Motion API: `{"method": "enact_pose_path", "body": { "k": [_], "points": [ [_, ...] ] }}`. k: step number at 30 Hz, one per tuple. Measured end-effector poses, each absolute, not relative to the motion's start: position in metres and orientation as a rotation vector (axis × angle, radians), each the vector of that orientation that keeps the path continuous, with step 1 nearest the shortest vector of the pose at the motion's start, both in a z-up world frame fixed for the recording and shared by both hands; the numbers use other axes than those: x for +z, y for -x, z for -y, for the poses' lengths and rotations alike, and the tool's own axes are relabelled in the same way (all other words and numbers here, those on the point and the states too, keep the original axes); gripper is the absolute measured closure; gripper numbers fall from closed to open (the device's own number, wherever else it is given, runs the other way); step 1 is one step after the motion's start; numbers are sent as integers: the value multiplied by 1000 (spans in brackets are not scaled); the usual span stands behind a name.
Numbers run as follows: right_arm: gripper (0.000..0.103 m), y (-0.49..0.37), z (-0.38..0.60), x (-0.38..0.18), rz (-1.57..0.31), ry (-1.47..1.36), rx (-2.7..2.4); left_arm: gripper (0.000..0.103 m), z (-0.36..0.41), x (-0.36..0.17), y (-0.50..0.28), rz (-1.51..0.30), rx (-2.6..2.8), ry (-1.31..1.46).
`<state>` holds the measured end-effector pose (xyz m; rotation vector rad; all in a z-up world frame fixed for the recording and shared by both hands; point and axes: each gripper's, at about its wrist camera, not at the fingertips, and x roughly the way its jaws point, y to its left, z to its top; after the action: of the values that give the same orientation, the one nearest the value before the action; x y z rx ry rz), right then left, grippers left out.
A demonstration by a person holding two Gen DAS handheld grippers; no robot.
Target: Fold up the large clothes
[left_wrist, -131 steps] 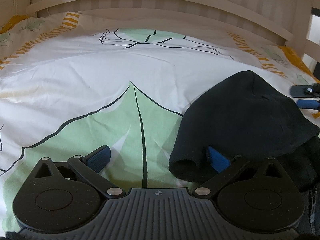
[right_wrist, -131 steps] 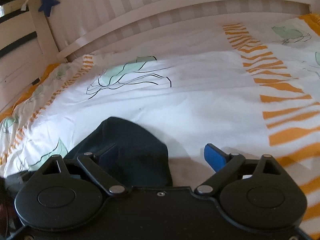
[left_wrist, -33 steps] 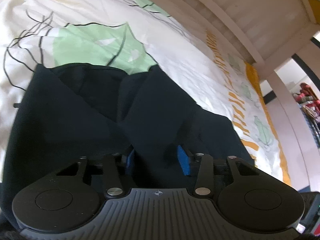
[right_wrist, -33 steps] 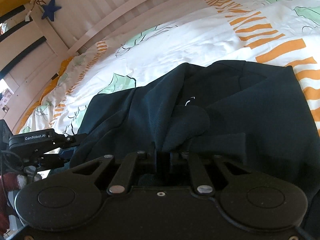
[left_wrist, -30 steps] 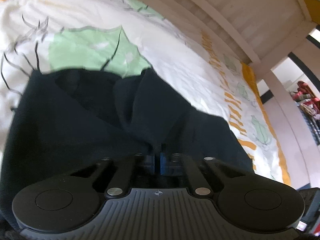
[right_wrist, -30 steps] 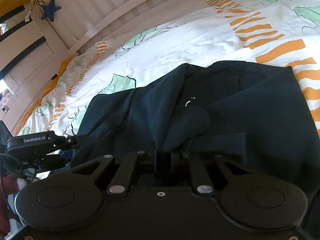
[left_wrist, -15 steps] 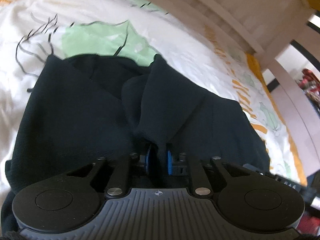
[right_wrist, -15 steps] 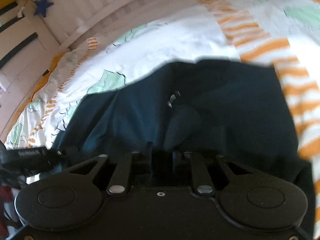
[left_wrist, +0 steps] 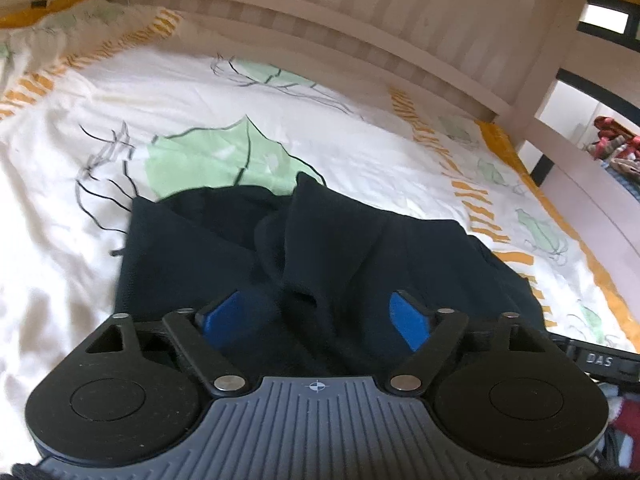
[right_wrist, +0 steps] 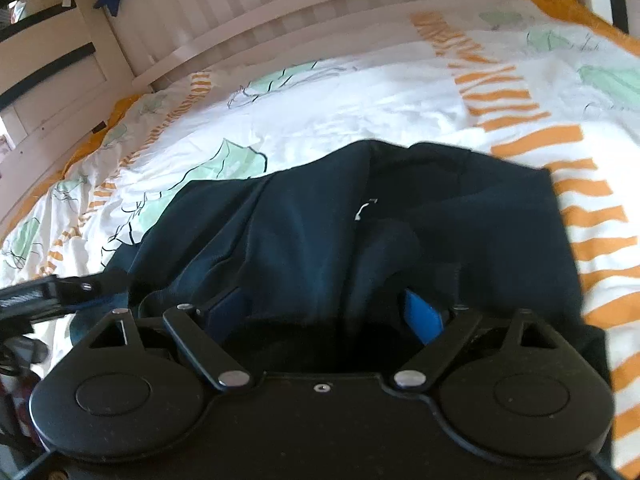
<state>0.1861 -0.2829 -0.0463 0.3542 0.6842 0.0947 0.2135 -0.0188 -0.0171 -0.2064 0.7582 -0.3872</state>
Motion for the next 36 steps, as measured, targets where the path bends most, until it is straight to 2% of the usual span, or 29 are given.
{"method": "enact_pose_path", "body": {
  "k": [3, 11, 16, 20, 22, 23, 30, 36],
  "points": [
    [7, -174, 285, -39, -648, -348, 75, 15, 22, -7, -206, -743, -385, 176],
    [6, -154, 278, -28, -589, -311, 64, 14, 69, -4, -197, -736, -451, 51],
    [5, -173, 265, -31, -604, -244, 85, 14, 90, -24, -205, -750, -424, -37],
    [5, -193, 260, -55, -712, -185, 48, 12, 95, -56, -216, -799, -383, -142],
    [4, -199, 260, -73, -771, -168, 39, 3, 88, -68, -217, -790, -385, -102],
    [3, -197, 258, -77, -742, -138, 40, 1, 84, -71, -217, -786, -379, -85],
    [1, -194, 256, -77, -727, -126, 41, 0, 77, -64, -217, -804, -387, -58],
    [1, -171, 266, -55, -694, -225, 64, 0, 62, -44, -195, -799, -410, 2]
  ]
}}
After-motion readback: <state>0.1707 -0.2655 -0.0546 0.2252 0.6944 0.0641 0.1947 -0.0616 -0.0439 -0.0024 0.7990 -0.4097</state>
